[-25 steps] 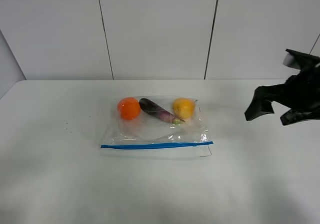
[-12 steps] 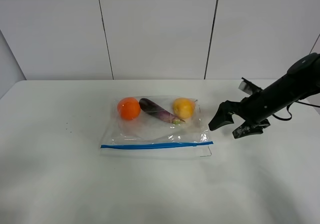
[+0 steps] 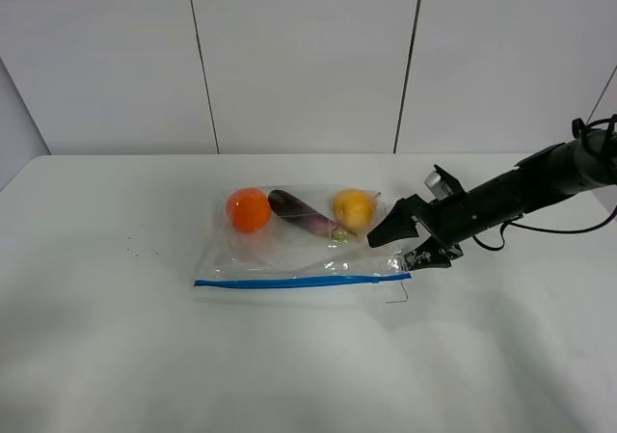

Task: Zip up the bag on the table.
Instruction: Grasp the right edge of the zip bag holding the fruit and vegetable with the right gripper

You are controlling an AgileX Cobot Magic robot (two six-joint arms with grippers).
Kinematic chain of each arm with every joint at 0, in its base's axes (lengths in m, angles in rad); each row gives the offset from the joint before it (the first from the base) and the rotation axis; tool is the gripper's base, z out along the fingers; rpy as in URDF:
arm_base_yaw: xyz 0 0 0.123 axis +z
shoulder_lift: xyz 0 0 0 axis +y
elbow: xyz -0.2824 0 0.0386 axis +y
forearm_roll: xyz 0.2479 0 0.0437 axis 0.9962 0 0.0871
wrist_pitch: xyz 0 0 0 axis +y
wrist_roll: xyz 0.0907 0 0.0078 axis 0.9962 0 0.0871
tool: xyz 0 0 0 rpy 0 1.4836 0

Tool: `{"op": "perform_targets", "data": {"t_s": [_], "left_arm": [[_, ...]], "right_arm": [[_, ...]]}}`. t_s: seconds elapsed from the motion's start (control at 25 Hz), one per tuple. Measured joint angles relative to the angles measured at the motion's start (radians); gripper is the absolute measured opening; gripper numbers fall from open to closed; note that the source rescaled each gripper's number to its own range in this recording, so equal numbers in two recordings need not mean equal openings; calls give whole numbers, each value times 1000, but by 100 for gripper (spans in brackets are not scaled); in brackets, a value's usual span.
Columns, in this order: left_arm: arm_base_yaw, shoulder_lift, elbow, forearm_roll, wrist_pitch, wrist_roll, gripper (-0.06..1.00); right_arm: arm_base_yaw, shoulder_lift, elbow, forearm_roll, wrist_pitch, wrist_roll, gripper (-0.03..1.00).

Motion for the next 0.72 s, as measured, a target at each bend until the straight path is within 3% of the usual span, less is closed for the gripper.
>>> {"op": "perform_targets", "data": {"t_s": [0.16, 0.44, 0.72], "left_arm": [[0, 0, 0, 0, 0, 0, 90], [0, 0, 0, 0, 0, 0, 90], [0, 0, 0, 0, 0, 0, 90]], "right_arm": [[0, 11, -3, 12, 9, -17, 88], [0, 54, -3, 47, 43, -57, 84], [0, 54, -3, 55, 42, -67, 63]]}}
